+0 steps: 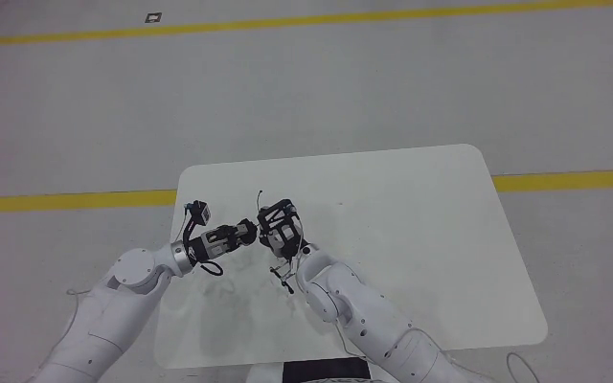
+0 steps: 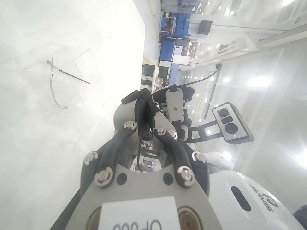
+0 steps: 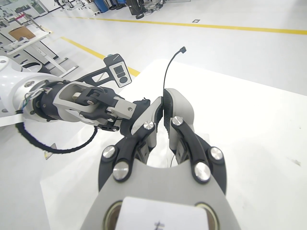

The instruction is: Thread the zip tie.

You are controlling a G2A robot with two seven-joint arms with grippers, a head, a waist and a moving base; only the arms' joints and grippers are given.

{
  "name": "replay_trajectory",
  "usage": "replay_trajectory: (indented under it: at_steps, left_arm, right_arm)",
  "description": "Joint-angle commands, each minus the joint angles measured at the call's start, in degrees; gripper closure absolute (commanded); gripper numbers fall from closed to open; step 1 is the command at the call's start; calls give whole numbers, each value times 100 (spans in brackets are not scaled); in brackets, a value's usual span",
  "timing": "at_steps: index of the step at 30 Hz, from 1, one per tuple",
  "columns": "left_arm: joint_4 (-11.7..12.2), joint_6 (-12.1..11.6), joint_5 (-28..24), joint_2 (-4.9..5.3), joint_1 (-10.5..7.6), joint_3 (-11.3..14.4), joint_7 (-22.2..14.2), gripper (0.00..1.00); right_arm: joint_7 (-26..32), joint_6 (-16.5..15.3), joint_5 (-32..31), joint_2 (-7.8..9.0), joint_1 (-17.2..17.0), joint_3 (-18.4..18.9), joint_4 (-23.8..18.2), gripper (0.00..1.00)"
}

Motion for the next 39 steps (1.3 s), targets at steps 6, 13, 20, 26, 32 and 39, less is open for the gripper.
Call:
replay_trajectory:
  at_steps: [6, 13, 20, 26, 32, 39]
  left_arm:
    - [0, 0, 0, 0, 0, 0, 0, 100]
    - [0, 0, 0, 0, 0, 0, 0, 100]
    - [0, 0, 0, 0, 0, 0, 0, 100]
    - [0, 0, 0, 0, 0, 0, 0, 100]
    - [0, 0, 0, 0, 0, 0, 0, 100]
    - [0, 0, 0, 0, 0, 0, 0, 100]
  right_arm:
    - [54, -20, 12, -20, 13, 3, 50, 100]
    - [70, -45, -15, -32, 13, 13, 56, 100]
    - [80, -48, -51, -38, -16, 34, 37, 100]
    - [98, -75, -54, -47, -27, 38, 48, 100]
    - [87, -92, -37, -59, -24, 50, 44, 100]
    - [-74, -128, -131, -58, -48, 74, 14, 100]
